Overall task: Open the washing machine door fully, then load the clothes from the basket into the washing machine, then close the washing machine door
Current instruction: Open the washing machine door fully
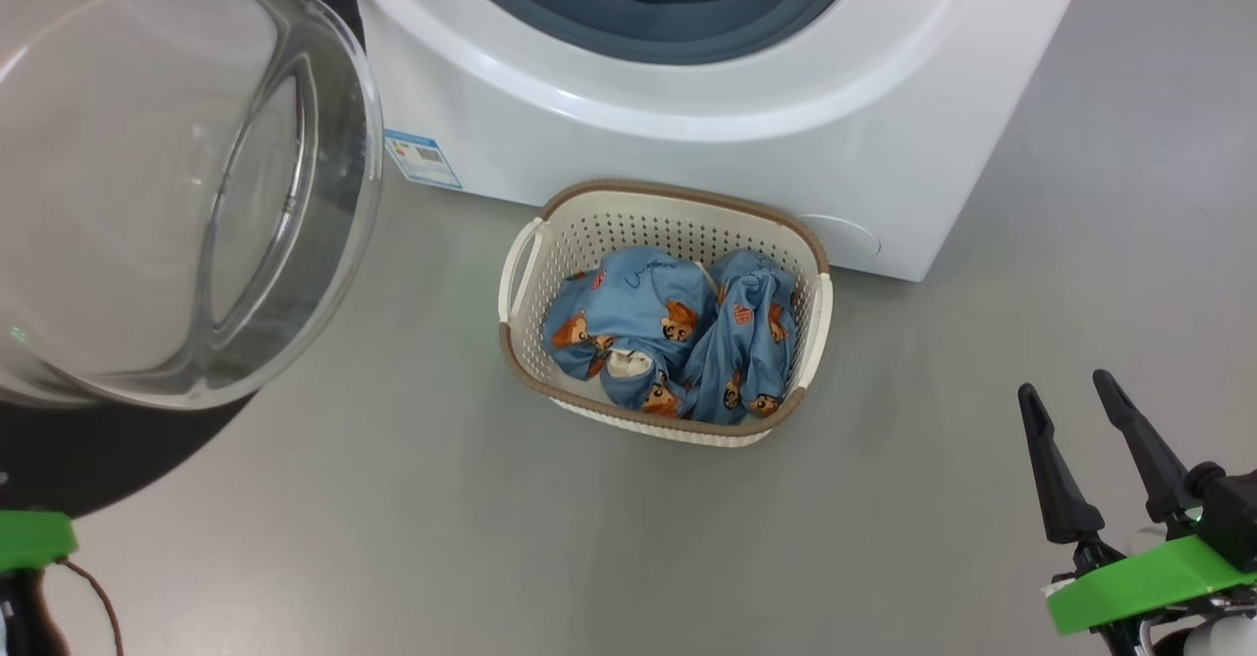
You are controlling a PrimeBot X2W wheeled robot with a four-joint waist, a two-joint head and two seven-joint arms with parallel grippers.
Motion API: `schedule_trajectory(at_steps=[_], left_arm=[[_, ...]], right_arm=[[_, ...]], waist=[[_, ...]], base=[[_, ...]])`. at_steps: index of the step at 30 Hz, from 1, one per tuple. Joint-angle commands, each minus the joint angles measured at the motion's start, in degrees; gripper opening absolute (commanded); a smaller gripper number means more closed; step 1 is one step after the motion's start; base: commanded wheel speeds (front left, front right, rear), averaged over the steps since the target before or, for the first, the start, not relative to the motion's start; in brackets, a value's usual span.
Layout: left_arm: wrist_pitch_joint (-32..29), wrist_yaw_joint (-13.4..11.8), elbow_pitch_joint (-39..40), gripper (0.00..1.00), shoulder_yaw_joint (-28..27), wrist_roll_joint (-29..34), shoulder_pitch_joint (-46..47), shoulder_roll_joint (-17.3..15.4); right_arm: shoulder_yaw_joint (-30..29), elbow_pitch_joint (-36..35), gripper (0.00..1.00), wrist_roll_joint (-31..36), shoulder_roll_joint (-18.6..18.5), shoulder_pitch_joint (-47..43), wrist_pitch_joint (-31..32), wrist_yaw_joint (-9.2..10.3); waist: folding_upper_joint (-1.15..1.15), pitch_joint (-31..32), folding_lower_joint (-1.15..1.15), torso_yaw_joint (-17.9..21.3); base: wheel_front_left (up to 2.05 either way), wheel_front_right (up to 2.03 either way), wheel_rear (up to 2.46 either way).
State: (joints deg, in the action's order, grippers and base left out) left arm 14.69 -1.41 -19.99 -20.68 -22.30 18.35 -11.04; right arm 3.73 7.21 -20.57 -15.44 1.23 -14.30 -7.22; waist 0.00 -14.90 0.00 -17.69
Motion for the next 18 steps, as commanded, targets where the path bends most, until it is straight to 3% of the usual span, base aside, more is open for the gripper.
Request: schedule_trajectory(at_steps=[1, 18], left_arm=[[0.30, 0.02, 0.21, 0.00, -3.14, 0.70, 2.17, -3.23], [0.30, 4.50, -10.19, 0.00, -13.95, 8.30, 12.10, -5.86]], right_arm=[[1.11, -1.53, 1.00, 0.87, -1.26, 1.66, -0.70, -0.26], [1.43, -2.28, 1.00, 1.39, -3.08, 5.16, -0.70, -0.26]], waist=[[0.00, -0.92, 0.00, -0.22], [0.00, -7.22, 0.00, -0.11]], base=[[0.00, 0.00, 0.00], [0.00, 0.00, 0.00]])
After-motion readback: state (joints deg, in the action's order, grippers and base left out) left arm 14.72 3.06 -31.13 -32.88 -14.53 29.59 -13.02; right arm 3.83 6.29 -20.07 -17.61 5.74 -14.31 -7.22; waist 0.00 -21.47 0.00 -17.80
